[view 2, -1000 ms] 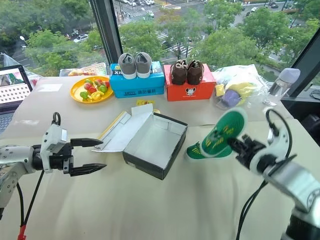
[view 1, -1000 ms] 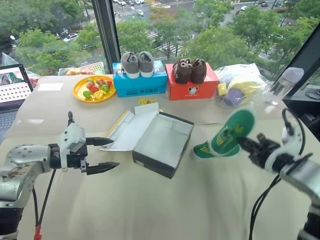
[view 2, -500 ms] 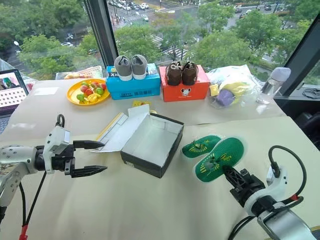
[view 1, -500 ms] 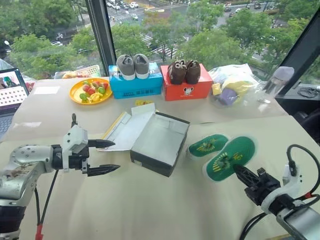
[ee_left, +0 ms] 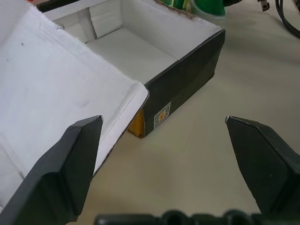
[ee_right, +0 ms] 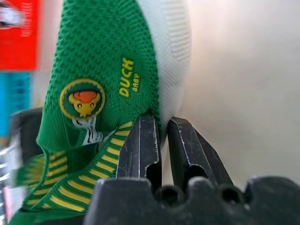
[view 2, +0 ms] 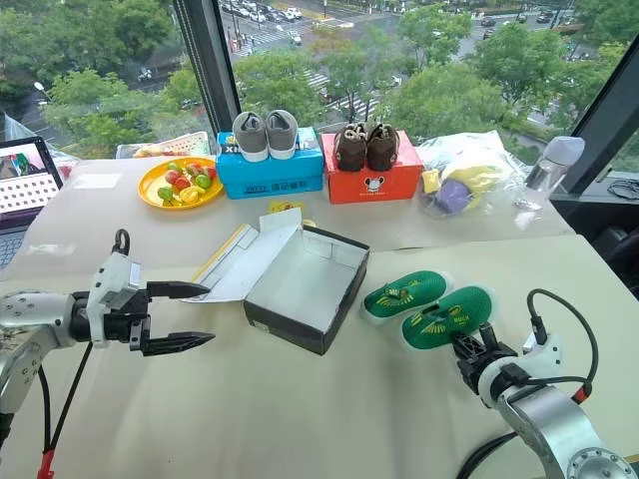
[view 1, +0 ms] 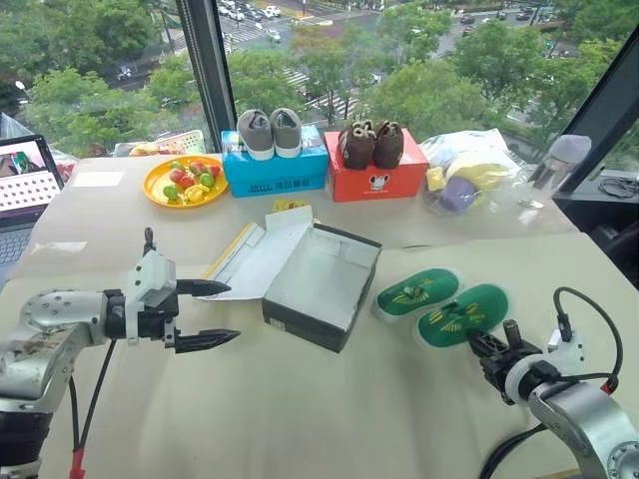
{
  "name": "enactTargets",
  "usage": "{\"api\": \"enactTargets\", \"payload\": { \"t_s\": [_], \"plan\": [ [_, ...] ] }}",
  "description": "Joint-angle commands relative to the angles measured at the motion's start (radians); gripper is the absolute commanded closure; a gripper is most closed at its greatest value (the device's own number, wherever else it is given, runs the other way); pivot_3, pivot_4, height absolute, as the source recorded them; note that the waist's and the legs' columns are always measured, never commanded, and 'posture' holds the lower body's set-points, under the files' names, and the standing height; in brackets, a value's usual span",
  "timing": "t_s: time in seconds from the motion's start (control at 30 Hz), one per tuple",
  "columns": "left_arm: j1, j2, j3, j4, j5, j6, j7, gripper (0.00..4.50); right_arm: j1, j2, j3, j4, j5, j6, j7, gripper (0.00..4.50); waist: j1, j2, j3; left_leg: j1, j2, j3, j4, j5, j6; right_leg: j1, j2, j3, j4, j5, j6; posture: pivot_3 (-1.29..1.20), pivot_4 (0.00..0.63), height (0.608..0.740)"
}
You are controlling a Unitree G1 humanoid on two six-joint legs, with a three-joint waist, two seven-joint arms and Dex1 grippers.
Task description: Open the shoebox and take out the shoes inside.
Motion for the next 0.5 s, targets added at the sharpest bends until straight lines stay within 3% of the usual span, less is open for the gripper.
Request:
{"api": "enactTargets", "payload": {
  "t_s": [0.03, 0.2, 0.37, 0.43, 0.5],
  "plan": [
    [0.002, 0.007, 0.014, -0.020, 0.013, -0.033, 0.008, 0.00, -0.007, -0.020, -0.042, -0.001, 0.021, 0.034, -0.010, 2.70, 0.000, 0.000, 0.000, 0.000, 0.000, 0.000, 0.000, 0.000, 0.000, 0.000, 0.000, 0.001, 0.000, 0.000, 0.000, 0.00, 0.150, 0.731],
    [0.009, -0.006, 0.012, -0.024, 0.015, -0.032, 0.033, 0.00, -0.005, -0.103, -0.037, 0.034, 0.021, 0.102, 0.006, 0.91, -0.002, -0.001, -0.002, 0.001, -0.001, 0.003, 0.001, -0.001, 0.003, 0.001, 0.000, 0.004, -0.001, 0.000, 0.001, 0.00, 0.150, 0.731],
    [0.019, -0.025, 0.026, -0.030, -0.002, -0.008, 0.073, 0.00, 0.066, -0.209, -0.068, 0.006, 0.021, 0.208, 0.198, 0.91, 0.004, -0.002, -0.003, 0.002, -0.001, 0.003, 0.001, -0.001, 0.003, 0.002, 0.001, 0.006, -0.001, 0.000, 0.002, 0.00, 0.150, 0.731],
    [0.029, -0.030, 0.036, -0.030, -0.005, 0.000, 0.093, 0.00, 0.129, -0.287, -0.107, -0.005, 0.021, 0.279, 0.329, 0.91, 0.006, -0.002, -0.003, 0.001, -0.001, 0.003, 0.001, -0.001, 0.003, 0.002, 0.001, 0.005, -0.001, 0.000, 0.002, 0.00, 0.150, 0.731],
    [0.053, -0.056, 0.064, -0.039, -0.012, 0.024, 0.155, 0.00, 0.215, -0.396, -0.206, -0.056, -0.036, 0.405, 0.569, 0.91, 0.006, 0.000, -0.004, 0.001, -0.001, 0.003, 0.001, -0.002, 0.003, 0.002, 0.001, 0.006, -0.001, 0.000, 0.002, 0.00, 0.150, 0.731]
  ]
}}
